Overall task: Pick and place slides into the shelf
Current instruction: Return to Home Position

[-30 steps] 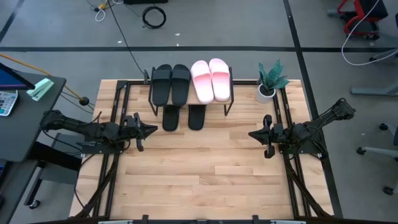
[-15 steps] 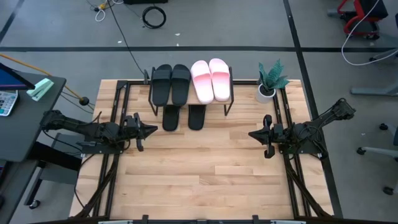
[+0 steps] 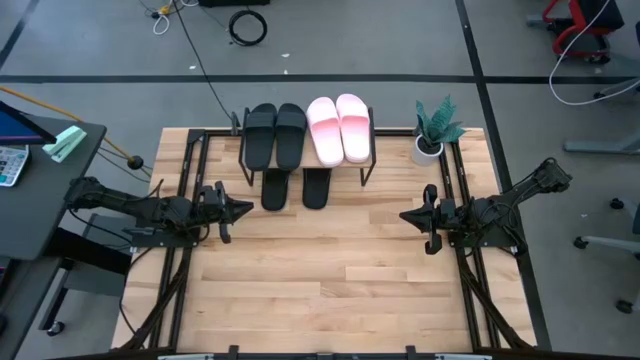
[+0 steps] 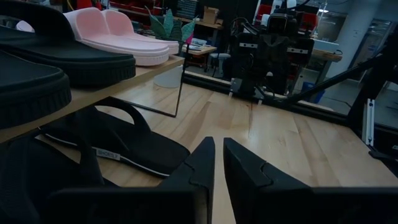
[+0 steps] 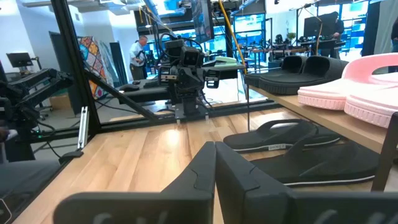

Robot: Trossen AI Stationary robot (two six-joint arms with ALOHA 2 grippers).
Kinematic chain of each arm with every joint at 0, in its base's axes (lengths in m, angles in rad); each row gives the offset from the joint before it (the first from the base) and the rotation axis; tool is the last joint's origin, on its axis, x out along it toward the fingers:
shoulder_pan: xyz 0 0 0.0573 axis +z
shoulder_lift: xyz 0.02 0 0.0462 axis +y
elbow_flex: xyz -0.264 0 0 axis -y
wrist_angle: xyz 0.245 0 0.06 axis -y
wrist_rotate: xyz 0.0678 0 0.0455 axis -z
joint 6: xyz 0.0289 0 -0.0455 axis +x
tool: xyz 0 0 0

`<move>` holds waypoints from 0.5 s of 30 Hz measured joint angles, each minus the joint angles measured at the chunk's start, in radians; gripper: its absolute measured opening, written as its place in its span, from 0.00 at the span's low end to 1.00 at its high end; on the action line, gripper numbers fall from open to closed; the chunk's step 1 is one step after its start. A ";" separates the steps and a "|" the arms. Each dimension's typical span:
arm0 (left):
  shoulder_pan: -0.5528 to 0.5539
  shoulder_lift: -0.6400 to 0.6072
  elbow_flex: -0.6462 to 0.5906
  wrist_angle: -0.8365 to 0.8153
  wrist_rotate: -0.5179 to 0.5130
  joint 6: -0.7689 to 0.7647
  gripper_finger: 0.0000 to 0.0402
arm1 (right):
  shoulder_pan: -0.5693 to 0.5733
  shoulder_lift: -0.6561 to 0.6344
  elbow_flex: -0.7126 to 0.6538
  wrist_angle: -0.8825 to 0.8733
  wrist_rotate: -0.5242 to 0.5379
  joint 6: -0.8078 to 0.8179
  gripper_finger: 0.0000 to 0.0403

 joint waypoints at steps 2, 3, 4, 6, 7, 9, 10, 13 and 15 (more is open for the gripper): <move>0.000 0.000 0.000 0.000 0.000 0.000 0.09 | 0.000 0.000 0.000 0.000 0.000 0.000 0.04; 0.000 0.000 0.000 0.000 0.000 0.000 0.09 | 0.000 0.000 0.000 0.000 0.000 0.000 0.04; 0.000 0.000 0.000 0.000 0.000 0.000 0.09 | 0.000 0.000 0.000 0.000 0.000 0.000 0.04; 0.000 0.000 0.000 0.000 0.000 0.000 0.08 | 0.000 0.000 0.000 0.000 0.000 0.000 0.04; 0.000 0.000 0.000 0.000 0.000 0.000 0.07 | 0.000 0.000 0.000 0.000 0.000 0.000 0.04; 0.000 0.000 0.000 0.000 0.000 0.000 0.07 | 0.000 0.000 0.000 0.000 0.000 0.000 0.04; 0.000 0.000 0.000 0.000 0.000 0.000 0.07 | 0.000 0.000 0.000 0.000 0.000 0.000 0.04; 0.000 0.000 0.000 0.000 0.000 0.000 0.06 | 0.000 0.000 0.000 0.000 0.000 0.000 0.04; 0.000 0.000 0.000 0.000 0.000 0.000 0.07 | 0.000 0.000 0.000 0.000 0.000 0.000 0.04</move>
